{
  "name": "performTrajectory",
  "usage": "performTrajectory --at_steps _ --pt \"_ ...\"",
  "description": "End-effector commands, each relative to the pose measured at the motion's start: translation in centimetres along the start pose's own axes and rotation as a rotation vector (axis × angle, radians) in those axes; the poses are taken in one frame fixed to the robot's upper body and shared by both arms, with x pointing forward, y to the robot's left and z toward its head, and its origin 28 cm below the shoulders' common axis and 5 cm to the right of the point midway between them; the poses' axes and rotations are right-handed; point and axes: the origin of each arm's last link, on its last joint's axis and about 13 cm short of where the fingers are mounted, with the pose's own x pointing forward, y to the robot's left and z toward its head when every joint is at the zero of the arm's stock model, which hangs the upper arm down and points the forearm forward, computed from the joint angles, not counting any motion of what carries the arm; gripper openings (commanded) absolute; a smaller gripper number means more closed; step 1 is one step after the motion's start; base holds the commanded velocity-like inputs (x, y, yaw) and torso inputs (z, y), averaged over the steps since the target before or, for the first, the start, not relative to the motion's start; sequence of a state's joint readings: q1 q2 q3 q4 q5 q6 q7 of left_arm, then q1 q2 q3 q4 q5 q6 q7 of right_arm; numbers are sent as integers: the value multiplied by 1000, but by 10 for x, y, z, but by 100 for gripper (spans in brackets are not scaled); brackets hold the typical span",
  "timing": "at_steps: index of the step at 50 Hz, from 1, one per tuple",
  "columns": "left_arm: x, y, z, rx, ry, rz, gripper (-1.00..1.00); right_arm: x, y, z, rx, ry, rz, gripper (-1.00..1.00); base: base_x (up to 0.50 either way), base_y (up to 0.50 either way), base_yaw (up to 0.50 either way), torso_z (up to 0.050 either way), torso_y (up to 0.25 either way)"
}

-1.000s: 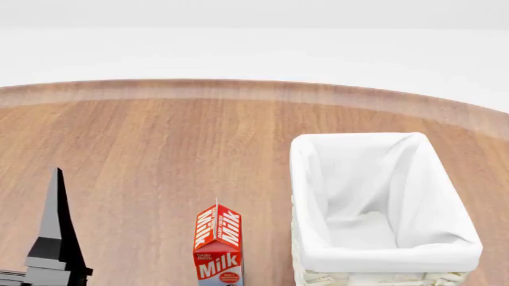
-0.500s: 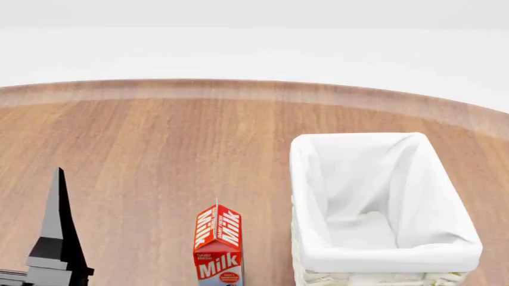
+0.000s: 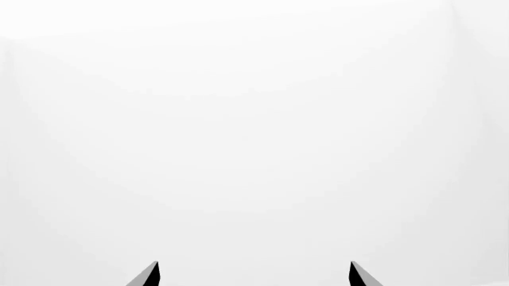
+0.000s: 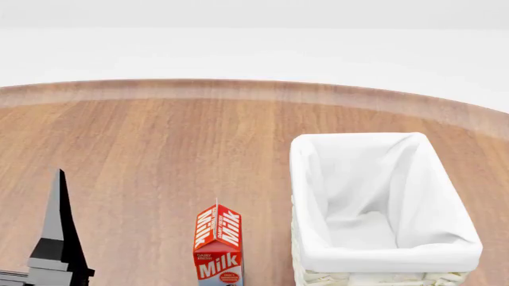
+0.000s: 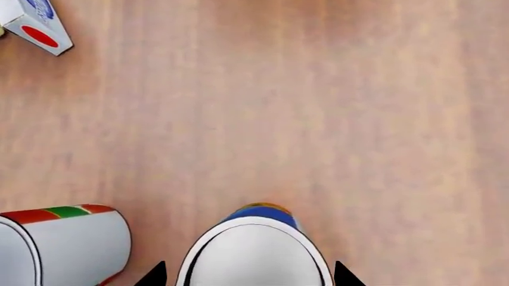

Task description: Pick up the alphabet soup and the tomato sauce, and put them in the basket.

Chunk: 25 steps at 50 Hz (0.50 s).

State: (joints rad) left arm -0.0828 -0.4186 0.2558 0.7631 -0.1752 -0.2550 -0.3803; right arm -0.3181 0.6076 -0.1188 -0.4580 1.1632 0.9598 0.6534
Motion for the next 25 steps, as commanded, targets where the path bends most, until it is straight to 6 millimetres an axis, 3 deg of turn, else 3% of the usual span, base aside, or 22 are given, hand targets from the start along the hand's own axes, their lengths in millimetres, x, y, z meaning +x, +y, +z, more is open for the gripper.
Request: performTrajectory --at_steps 1,15,25 --pt "0 0 0 0 1 0 100 0 1 -1 -3 -5 1 -100 0 0 0 0 0" --pt "-1 0 -2 0 1 -1 100 1 0 -2 4 -14 -1 -100 0 0 0 0 0" --pt "1 1 -3 1 -3 -2 100 -16 3 14 -8 -91 5 -100 0 0 0 0 0"
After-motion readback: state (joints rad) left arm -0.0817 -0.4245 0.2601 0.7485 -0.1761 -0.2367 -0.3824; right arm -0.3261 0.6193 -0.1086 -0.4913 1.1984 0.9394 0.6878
